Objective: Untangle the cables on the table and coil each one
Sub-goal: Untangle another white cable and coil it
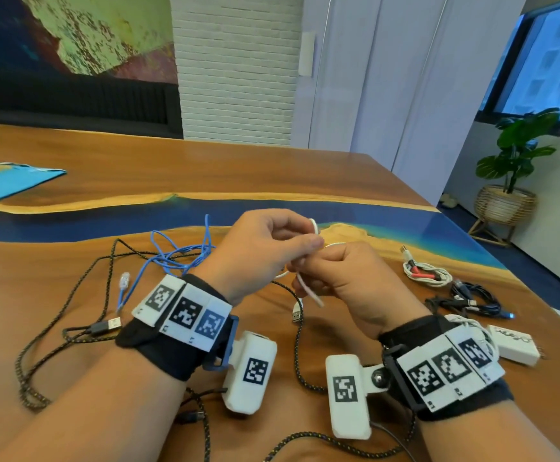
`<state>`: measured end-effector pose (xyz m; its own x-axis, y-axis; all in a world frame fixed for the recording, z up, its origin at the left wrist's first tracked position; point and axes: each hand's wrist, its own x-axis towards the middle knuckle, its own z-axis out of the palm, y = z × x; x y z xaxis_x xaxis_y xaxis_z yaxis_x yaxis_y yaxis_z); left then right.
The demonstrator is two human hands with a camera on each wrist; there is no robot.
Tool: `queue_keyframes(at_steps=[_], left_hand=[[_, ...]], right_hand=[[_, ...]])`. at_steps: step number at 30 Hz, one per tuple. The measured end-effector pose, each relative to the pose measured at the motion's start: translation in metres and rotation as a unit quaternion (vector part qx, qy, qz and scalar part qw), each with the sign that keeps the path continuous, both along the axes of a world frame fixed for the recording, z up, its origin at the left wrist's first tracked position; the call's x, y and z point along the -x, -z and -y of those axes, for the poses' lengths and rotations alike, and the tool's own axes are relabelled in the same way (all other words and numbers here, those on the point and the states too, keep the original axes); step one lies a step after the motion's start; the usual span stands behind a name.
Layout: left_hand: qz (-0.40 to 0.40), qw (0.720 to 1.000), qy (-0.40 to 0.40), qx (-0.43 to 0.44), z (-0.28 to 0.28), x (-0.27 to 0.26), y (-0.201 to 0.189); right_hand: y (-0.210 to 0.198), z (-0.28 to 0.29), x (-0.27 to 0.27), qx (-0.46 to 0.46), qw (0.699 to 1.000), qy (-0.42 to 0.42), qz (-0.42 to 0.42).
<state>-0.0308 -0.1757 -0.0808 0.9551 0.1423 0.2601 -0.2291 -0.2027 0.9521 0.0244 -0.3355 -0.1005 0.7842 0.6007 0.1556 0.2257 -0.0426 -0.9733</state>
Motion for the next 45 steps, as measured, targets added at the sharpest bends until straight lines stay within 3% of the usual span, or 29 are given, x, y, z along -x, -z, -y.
queue_keyframes(at_steps=[6,11,16,18,24,27,30,33,36,40,43,45], left_hand=[[0.014,0.998,-0.013,0.053,-0.005,-0.001,-0.001],[-0.053,0.995,0.032,0.082,0.003,0.002,-0.002],[-0.101,0.987,0.081,0.098,0.009,0.005,-0.002],[-0.117,0.986,0.09,0.083,0.007,0.006,-0.004],[-0.146,0.984,0.078,0.067,-0.013,0.009,-0.01],[-0.107,0.97,0.075,0.207,-0.018,0.009,-0.015],[-0.042,0.919,0.09,0.381,-0.018,0.008,-0.021],[0.037,0.885,0.072,0.458,-0.02,0.004,-0.022],[0.092,0.903,0.023,0.42,-0.018,-0.001,-0.02],[0.087,0.96,-0.023,0.266,-0.009,-0.004,-0.012],[0.094,0.989,-0.053,0.106,-0.007,-0.007,-0.003],[0.059,0.997,-0.03,0.029,-0.007,-0.007,-0.001]], right_hand=[[-0.007,0.009,-0.006,-0.021,0.998,0.049,0.015],[-0.009,0.011,-0.011,-0.113,0.985,0.125,0.042],[-0.01,0.006,-0.002,-0.108,0.992,0.016,0.058],[-0.009,0.005,-0.001,-0.096,0.992,0.021,0.079],[-0.011,0.016,-0.01,-0.164,0.985,0.044,-0.014],[-0.008,0.016,-0.014,-0.152,0.986,0.067,-0.027],[-0.003,0.011,-0.011,-0.101,0.994,0.038,-0.028],[0.003,0.002,-0.003,-0.037,0.999,-0.022,-0.028],[0.004,-0.007,0.004,-0.003,0.997,-0.068,-0.041],[-0.001,-0.006,0.01,0.025,0.993,-0.112,-0.008],[-0.006,0.0,0.009,-0.029,0.994,-0.102,-0.018],[-0.01,0.005,0.004,-0.09,0.992,-0.077,-0.041]])
